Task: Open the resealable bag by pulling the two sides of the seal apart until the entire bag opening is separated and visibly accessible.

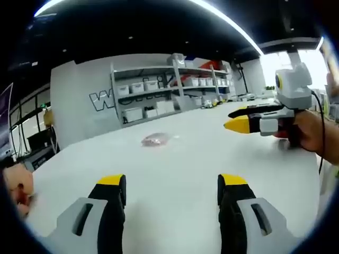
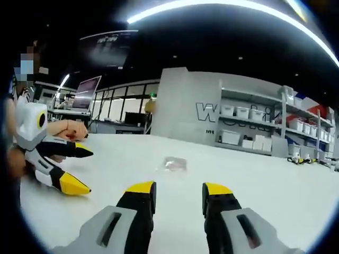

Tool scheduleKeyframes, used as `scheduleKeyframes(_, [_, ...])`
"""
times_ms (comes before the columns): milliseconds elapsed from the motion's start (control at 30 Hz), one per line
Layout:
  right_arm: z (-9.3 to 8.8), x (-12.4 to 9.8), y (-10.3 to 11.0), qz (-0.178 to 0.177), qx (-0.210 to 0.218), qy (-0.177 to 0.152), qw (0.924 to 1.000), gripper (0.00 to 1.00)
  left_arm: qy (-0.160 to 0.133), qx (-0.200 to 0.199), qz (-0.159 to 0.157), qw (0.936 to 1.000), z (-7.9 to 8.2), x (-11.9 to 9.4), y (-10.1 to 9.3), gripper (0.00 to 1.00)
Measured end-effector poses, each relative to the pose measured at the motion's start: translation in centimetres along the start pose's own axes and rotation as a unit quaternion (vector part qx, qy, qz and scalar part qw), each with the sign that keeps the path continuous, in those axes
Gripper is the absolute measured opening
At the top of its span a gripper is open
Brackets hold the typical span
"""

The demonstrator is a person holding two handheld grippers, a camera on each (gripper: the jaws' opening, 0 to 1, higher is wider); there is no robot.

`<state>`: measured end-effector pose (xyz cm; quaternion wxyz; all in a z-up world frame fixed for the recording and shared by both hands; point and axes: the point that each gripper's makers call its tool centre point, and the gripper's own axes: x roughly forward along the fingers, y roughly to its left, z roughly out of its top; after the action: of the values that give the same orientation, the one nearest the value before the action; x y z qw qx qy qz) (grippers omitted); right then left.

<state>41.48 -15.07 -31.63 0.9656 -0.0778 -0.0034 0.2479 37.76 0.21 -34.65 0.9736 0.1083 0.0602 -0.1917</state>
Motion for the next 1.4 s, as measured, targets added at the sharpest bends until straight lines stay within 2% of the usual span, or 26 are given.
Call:
scheduleKeyframes(700, [0.35,-0.11,-0.07,0.003,0.010,-0.011,0.9999,0.33,-0.003,-0.004,0.004,1.0000,0.18,-0.08,0.17,0.71])
scheduleKeyframes(967, [0.38,-0.09,-0.13,0.007,0.010,-0.014,0.9998,0.29,-0.003,-0.003,0.005,1.0000,0.19,0.01,0.26,0.71])
scheduleKeyframes(1400, [0.14,0.04,-0.01,0.009,0.010,-0.006,0.9999,0.30,-0.004,-0.003,0.003,1.0000,0.13,0.13,0.37,0.71])
